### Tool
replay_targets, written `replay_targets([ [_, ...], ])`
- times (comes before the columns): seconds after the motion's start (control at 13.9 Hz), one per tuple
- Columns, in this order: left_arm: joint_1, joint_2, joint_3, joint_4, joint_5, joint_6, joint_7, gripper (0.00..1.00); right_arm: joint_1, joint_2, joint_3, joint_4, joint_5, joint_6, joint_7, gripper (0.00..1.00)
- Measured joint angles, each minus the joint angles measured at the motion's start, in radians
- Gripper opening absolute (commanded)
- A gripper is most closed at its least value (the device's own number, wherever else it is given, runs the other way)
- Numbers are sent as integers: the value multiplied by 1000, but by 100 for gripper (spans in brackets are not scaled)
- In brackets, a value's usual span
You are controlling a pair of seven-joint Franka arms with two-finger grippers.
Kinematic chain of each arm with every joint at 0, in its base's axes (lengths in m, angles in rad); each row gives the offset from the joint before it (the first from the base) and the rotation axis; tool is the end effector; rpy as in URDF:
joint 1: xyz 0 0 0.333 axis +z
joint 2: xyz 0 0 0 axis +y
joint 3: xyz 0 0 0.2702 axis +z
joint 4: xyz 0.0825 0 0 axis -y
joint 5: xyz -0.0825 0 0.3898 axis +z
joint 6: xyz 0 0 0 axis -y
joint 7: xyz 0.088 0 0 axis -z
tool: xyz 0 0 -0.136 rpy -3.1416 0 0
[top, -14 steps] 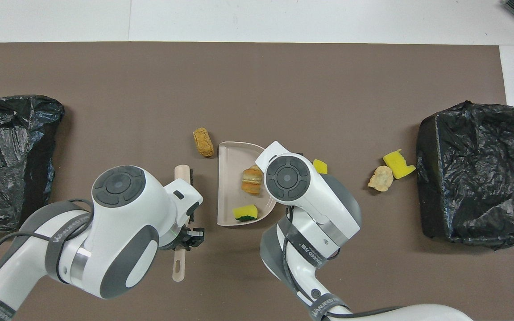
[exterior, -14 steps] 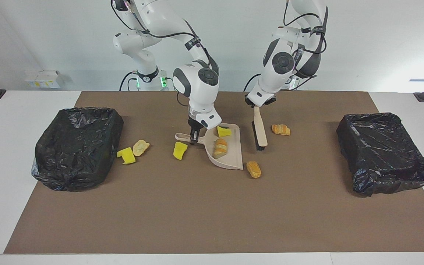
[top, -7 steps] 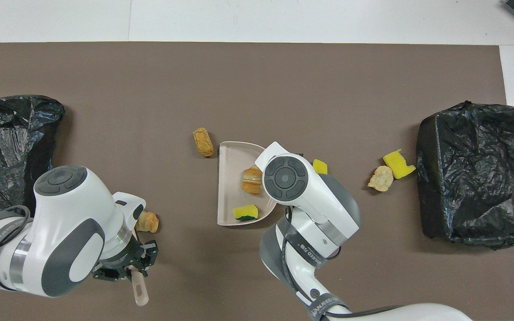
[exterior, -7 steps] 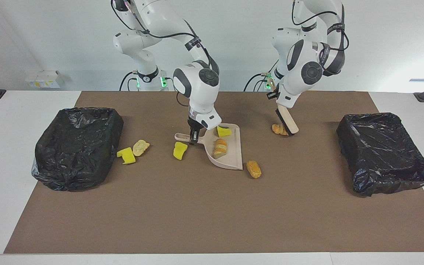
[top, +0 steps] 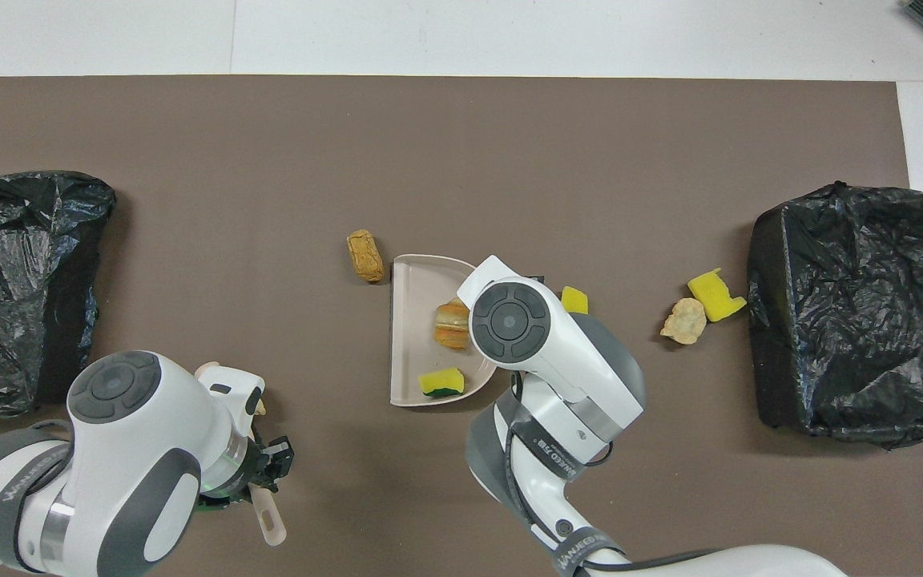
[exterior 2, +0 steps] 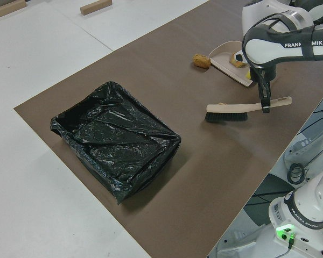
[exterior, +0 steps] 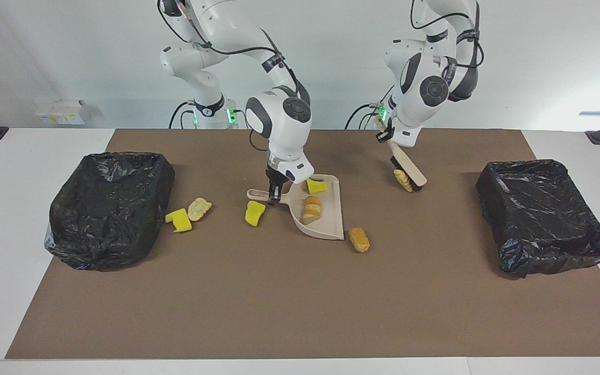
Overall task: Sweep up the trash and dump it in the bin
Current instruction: 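Sweep more scraps toward the dustpan with the left gripper's brush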
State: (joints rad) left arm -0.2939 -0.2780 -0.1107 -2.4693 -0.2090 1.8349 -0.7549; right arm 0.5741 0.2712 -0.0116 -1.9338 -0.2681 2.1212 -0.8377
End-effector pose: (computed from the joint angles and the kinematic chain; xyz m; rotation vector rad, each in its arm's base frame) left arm 0.3661 -0.1782 0.2984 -2.9485 -0.6767 0.5893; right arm 0.5111 0.3004 0.2659 2.0888 2.0477 -0.1668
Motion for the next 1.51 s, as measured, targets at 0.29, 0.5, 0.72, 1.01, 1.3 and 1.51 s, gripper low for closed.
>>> replay_targets([
  [0.29, -54, 25, -4, 6, -9, 166, 48, 0, 0, 0, 0, 0, -1, 0, 0, 0],
  [0.5, -80, 92, -5, 101, -26, 195, 79, 0, 0, 0, 0, 0, -2, 0, 0, 0],
  [0.72, -72, 126, 10, 215, -26, 44, 91, 0, 0, 0, 0, 0, -2, 0, 0, 0],
  [1.01, -4, 80, 23, 209, -24, -153, 128, 0, 0, 1, 0, 0, -3, 0, 0, 0],
  [1.3, 49, 9, 25, 78, -24, -142, 143, 0, 0, 1, 0, 0, -3, 0, 0, 0],
  [1.51, 28, 17, 10, 17, -24, 1, 174, 0, 0, 1, 0, 0, -3, 0, 0, 0],
])
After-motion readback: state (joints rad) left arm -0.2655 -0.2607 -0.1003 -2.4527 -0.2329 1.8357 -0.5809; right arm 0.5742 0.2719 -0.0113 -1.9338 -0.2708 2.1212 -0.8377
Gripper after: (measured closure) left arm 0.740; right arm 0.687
